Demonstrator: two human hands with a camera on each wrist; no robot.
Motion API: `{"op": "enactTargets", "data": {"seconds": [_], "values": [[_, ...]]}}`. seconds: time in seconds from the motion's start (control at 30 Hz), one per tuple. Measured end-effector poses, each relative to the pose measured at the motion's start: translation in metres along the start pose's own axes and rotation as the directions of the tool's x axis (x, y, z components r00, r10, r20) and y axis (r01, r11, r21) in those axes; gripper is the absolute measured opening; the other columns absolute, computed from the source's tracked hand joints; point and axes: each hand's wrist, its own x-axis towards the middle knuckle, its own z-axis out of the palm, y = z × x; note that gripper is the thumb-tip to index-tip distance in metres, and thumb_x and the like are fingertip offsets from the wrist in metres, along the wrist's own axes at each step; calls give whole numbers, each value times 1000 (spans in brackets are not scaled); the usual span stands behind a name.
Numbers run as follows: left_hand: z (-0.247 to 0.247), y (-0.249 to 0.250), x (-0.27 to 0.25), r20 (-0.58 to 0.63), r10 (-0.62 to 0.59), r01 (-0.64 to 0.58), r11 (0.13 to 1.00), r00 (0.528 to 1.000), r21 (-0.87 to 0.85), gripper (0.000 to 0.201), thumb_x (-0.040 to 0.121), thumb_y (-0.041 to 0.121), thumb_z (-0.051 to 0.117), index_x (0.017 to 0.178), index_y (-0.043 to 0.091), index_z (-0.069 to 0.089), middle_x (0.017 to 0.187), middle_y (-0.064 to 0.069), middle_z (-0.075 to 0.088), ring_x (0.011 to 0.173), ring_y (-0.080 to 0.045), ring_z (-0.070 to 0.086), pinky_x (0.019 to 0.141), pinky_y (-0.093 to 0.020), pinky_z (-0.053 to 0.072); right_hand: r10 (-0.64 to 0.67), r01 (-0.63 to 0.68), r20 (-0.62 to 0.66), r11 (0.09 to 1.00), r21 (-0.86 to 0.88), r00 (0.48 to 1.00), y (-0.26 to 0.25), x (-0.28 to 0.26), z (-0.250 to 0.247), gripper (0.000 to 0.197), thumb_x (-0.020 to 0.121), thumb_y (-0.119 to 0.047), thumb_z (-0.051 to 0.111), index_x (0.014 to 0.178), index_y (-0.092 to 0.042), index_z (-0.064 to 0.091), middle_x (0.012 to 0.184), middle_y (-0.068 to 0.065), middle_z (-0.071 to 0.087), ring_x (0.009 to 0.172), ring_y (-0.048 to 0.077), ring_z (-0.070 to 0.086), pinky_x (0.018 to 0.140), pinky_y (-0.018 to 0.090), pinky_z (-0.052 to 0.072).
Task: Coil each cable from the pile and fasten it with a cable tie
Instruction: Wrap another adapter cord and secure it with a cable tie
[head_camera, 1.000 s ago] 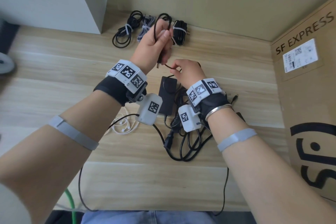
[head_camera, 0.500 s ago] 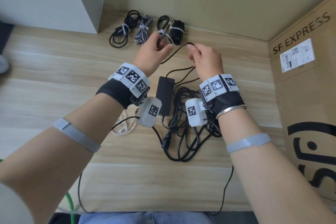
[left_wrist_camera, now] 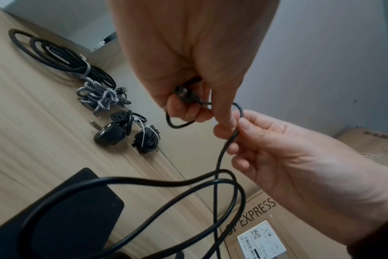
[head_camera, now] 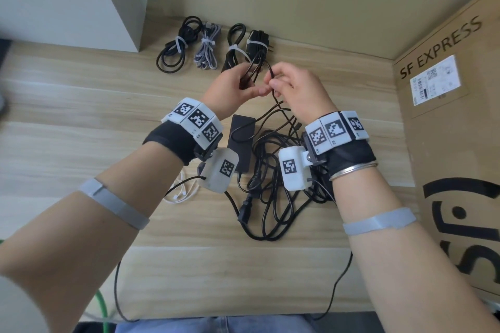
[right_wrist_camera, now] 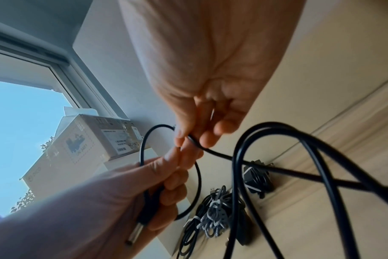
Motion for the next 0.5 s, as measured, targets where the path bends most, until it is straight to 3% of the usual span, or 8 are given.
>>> {"op": "enactTargets", "data": {"seconds": [0.07,0.13,0.2,0.3,0.33,0.4,0.43,0.5], "values": [[0,-1,1,-2,25,-25,1000,1000,2,25,83,22,67,104,18,55,84,-15,62,74,-21,55,72,-32,46,-30,30,-58,1000,5,998,-1,1,-2,12,91,-12,51,92,-15,63,88,-5,69,77,3,62,79,18,47],[1,0,3,-31,33,-33,999,999,-3,18,84,20,66,91,15,51,67,0,44,62,-10,38,60,-24,34,-46,48,-66,998,35,997,-3,2,-1,10,89,-13,55,90,-14,65,93,1,68,82,15,65,82,27,51],[1,1,5,-30,50,-50,999,998,0,18,85,19,65,87,11,48,69,2,40,64,-11,34,63,-29,32,-58,63,-78,996,65,995,-6,2,0,9,88,-10,56,90,-12,65,94,6,65,82,22,66,77,28,55],[2,5,4,73,66,-67,998,995,12,21,82,21,68,78,21,47,71,2,43,65,-10,38,63,-25,36,-87,95,-143,994,49,986,-7,0,-1,9,85,-8,60,90,-8,68,87,6,69,80,15,66,77,26,54],[4,6,3,113,65,-70,997,991,35,22,80,22,70,78,24,48,71,3,46,64,-10,40,62,-20,36,-100,108,-166,993,39,981,-8,-1,-1,8,83,-8,63,89,-9,69,86,5,70,77,9,65,77,24,53],[9,7,2,127,86,-97,992,988,78,17,82,22,68,91,13,58,79,0,57,69,-11,50,65,-15,40,-110,118,-191,992,34,975,-9,-1,1,8,79,-9,69,87,-10,70,82,3,71,68,-3,59,74,18,50],[11,6,2,95,87,-96,991,992,90,20,85,21,65,97,6,60,82,-1,58,69,-9,50,64,-13,40,-103,112,-203,993,33,974,-8,-2,2,10,77,-10,71,86,-11,69,79,0,69,66,-5,56,71,15,48],[13,4,4,10,53,-54,993,999,101,17,90,19,58,92,3,59,73,1,52,61,-3,42,59,-18,34,-71,81,-237,996,31,969,-6,-1,1,18,75,-14,73,88,-14,60,79,-5,61,68,2,55,69,15,47]]}}
